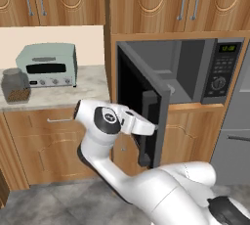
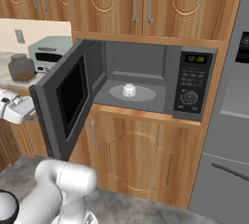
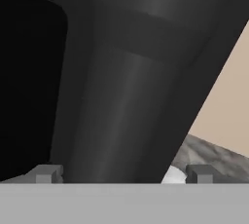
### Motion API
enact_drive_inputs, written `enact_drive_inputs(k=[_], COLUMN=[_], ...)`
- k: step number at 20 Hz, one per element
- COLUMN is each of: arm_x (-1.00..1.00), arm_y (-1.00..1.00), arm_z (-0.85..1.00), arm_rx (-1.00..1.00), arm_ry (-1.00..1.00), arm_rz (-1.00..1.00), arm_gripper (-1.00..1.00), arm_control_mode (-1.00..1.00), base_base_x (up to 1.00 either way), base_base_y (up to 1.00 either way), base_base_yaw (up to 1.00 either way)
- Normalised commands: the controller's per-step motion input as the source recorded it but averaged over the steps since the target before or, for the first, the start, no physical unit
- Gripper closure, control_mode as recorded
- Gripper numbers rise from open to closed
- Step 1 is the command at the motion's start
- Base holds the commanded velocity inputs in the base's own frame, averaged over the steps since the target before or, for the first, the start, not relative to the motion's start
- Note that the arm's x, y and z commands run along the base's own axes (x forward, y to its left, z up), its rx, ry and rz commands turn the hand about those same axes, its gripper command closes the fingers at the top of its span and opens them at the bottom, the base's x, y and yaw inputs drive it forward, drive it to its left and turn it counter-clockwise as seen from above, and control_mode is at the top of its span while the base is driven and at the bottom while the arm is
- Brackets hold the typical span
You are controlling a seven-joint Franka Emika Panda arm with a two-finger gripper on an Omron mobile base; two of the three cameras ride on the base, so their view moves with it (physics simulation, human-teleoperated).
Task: Pick the mug from the counter and place it inside the microwave. Then close the microwave.
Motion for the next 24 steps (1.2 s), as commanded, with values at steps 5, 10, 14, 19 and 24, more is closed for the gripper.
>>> enact_drive_inputs(k=[5, 10, 14, 19, 24], arm_x=[0.00, 0.00, 0.07, 0.29, 0.51], arm_y=[-0.66, -0.66, -0.67, -0.68, -0.70], arm_z=[0.06, 0.00, 0.00, 0.01, 0.11], arm_rx=[0.00, 0.00, 0.00, 0.00, 0.02], arm_ry=[0.06, 0.02, 0.00, 0.04, 0.11], arm_rz=[0.01, 0.03, 0.05, 0.08, 0.08], arm_gripper=[-1.00, -1.00, -1.00, -1.00, -1.00], arm_control_mode=[-1.00, -1.00, -1.00, -1.00, -1.00], base_base_x=[0.00, 0.00, 0.00, 0.00, 0.00], base_base_y=[0.00, 0.00, 0.00, 0.00, 0.00], base_base_yaw=[0.00, 0.00, 0.00, 0.00, 0.00])
